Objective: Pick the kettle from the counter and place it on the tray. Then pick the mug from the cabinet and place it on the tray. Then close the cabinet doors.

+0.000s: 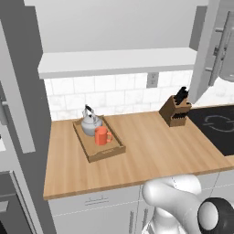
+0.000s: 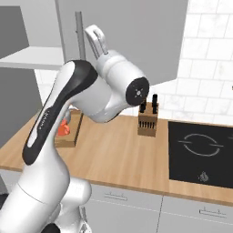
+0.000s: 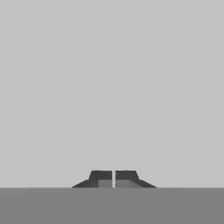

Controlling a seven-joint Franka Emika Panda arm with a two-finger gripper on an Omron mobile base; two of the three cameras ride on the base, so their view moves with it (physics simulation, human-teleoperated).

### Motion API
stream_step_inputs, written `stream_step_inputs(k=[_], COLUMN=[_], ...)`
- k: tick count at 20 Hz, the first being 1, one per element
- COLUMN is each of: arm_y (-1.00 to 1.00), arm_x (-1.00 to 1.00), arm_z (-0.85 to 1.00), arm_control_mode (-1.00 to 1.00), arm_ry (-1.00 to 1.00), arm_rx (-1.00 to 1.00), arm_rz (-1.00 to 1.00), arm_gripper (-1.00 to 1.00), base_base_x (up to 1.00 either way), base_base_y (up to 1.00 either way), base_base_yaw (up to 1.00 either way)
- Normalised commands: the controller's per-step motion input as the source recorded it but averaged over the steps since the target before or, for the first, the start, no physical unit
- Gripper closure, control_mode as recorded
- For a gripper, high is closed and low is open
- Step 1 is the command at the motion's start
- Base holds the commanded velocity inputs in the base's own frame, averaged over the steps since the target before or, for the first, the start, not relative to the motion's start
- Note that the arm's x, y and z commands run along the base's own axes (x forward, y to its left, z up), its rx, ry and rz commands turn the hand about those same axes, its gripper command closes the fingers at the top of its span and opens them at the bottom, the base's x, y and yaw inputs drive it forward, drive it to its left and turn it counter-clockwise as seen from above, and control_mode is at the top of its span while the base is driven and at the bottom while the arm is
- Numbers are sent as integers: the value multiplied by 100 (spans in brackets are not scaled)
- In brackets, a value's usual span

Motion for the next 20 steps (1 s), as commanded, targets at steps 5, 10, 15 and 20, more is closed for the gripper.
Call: stream_step_inputs(k=[5,10,15,20], arm_y=[72,76,63,48], arm_x=[61,50,56,60], arm_z=[-16,-43,-33,-27], arm_control_mode=[-100,-100,-100,-100], arm_ry=[26,4,-1,-2], arm_rx=[-5,-6,-1,0], arm_rz=[0,0,-4,-10], arm_gripper=[100,100,100,100], base_base_x=[0,0,0,0], base_base_y=[0,0,0,0], base_base_yaw=[0,0,0,0])
